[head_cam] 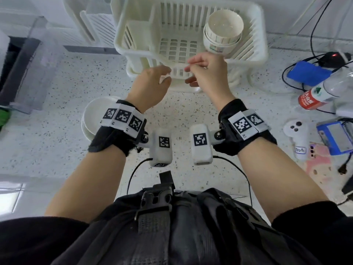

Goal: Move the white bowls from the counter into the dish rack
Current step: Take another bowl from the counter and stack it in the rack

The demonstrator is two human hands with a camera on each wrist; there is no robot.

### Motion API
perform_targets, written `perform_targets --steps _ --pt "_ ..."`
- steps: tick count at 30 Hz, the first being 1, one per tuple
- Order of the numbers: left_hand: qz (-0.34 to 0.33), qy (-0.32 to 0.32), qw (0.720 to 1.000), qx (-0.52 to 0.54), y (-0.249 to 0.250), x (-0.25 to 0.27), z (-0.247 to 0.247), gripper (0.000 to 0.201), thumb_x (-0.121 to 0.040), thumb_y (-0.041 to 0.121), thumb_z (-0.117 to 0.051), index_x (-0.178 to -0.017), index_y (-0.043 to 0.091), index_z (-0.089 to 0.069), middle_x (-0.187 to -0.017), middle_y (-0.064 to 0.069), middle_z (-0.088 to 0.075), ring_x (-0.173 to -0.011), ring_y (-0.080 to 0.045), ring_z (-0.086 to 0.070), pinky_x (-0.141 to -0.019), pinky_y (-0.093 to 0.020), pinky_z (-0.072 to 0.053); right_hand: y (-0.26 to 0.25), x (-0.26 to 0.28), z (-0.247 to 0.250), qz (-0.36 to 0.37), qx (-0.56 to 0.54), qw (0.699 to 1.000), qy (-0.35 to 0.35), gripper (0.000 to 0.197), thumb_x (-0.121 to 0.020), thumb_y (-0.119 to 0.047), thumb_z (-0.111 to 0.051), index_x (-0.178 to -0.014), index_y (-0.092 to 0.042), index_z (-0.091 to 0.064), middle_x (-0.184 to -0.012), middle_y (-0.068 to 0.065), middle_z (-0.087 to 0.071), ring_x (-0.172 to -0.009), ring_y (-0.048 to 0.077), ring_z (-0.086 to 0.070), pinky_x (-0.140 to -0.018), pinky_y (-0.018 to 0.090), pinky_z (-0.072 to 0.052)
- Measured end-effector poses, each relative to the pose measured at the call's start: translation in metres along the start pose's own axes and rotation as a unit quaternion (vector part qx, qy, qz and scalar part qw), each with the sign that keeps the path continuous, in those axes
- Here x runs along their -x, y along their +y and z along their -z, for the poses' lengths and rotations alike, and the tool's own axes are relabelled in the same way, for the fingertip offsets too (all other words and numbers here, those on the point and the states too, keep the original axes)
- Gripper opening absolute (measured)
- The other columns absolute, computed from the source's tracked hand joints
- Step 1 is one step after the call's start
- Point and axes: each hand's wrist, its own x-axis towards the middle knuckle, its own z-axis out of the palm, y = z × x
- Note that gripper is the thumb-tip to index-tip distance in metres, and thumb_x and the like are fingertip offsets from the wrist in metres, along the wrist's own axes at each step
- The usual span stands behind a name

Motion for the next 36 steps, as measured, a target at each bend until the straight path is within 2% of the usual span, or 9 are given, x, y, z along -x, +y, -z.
perform_targets --steps 6,10,12,14,21,25,30,33,36 --pt "0.057 0.015 0.998 0.021 -0.072 0.050 0.041 0.037 -0.094 0.018 -0.045 -0.130 0.013 -0.052 -0.134 -0.006 -0.057 -0.117 -0.025 -0.055 -0.102 -0.032 -0.040 -0.014 0.049 -0.080 -0.029 0.033 0.995 -0.089 0.019 -0.088 0.000 -0.056 -0.103 -0.004 -0.067 -0.095 0.012 -0.072 -0.064 0.016 -0.069 -0.058 0.025 -0.060" --pt "0.077 0.026 0.997 0.009 -0.119 0.078 0.066 0.037 -0.094 0.014 -0.043 -0.130 0.011 -0.051 -0.135 -0.012 -0.054 -0.121 -0.028 -0.051 -0.099 -0.034 -0.041 -0.017 0.074 -0.132 -0.041 0.088 0.989 -0.115 0.028 -0.084 -0.006 -0.063 -0.112 -0.006 -0.067 -0.112 0.009 -0.070 -0.087 0.016 -0.065 -0.090 0.033 -0.055" --pt "0.091 0.029 0.995 -0.015 -0.140 0.087 0.075 0.038 -0.094 0.012 -0.042 -0.131 0.010 -0.049 -0.137 -0.013 -0.051 -0.124 -0.029 -0.048 -0.101 -0.035 -0.038 -0.019 0.084 -0.150 -0.045 0.123 0.985 -0.115 0.033 -0.084 -0.008 -0.063 -0.117 -0.005 -0.064 -0.120 0.009 -0.066 -0.107 0.020 -0.062 -0.097 0.025 -0.045" --pt "0.102 0.023 0.994 -0.025 -0.158 0.095 0.081 0.040 -0.094 0.010 -0.041 -0.133 0.009 -0.046 -0.140 -0.015 -0.047 -0.128 -0.029 -0.044 -0.104 -0.034 -0.035 -0.019 0.090 -0.163 -0.046 0.146 0.983 -0.104 0.033 -0.085 -0.007 -0.062 -0.118 0.000 -0.062 -0.123 0.011 -0.065 -0.114 0.022 -0.060 -0.093 0.023 -0.043" --pt "0.109 -0.049 0.992 -0.033 -0.192 0.107 0.083 0.042 -0.092 0.006 -0.040 -0.134 0.003 -0.042 -0.139 -0.021 -0.045 -0.127 -0.032 -0.044 -0.102 -0.037 -0.035 -0.006 0.091 -0.192 -0.076 0.191 0.975 -0.087 0.030 -0.082 -0.003 -0.061 -0.112 -0.004 -0.065 -0.111 0.014 -0.070 -0.101 0.025 -0.066 -0.078 0.028 -0.052" --pt "0.095 -0.065 0.993 -0.003 -0.201 0.104 0.077 0.037 -0.091 0.004 -0.040 -0.127 0.001 -0.048 -0.133 -0.020 -0.051 -0.117 -0.032 -0.052 -0.093 -0.035 -0.042 -0.001 0.081 -0.197 -0.086 0.237 0.965 -0.074 0.026 -0.081 -0.005 -0.064 -0.107 -0.005 -0.067 -0.106 0.014 -0.071 -0.097 0.028 -0.066 -0.081 0.035 -0.056" --pt "0.125 -0.059 0.989 0.054 -0.207 0.102 0.069 0.044 -0.087 0.002 -0.041 -0.130 0.007 -0.047 -0.125 -0.018 -0.058 -0.106 -0.034 -0.059 -0.088 -0.039 -0.050 0.004 0.074 -0.205 -0.087 0.307 0.945 -0.078 0.025 -0.083 -0.006 -0.062 -0.107 -0.001 -0.065 -0.108 0.018 -0.069 -0.099 0.032 -0.065 -0.070 0.026 -0.042" --pt "0.139 -0.055 0.984 0.096 -0.209 0.101 0.068 0.047 -0.085 0.002 -0.041 -0.131 0.009 -0.047 -0.127 -0.017 -0.057 -0.104 -0.037 -0.061 -0.086 -0.049 -0.054 0.004 0.073 -0.208 -0.083 0.327 0.939 -0.072 0.023 -0.084 -0.003 -0.058 -0.105 0.002 -0.064 -0.110 0.021 -0.067 -0.101 0.034 -0.064 -0.070 0.027 -0.043" --pt "0.151 -0.053 0.980 0.114 -0.212 0.099 0.067 0.052 -0.081 0.000 -0.040 -0.132 0.009 -0.046 -0.127 -0.016 -0.056 -0.105 -0.037 -0.060 -0.086 -0.050 -0.054 0.001 0.071 -0.210 -0.080 0.317 0.942 -0.067 0.023 -0.082 0.002 -0.058 -0.104 0.005 -0.063 -0.109 0.022 -0.067 -0.101 0.034 -0.064 -0.070 0.026 -0.044"
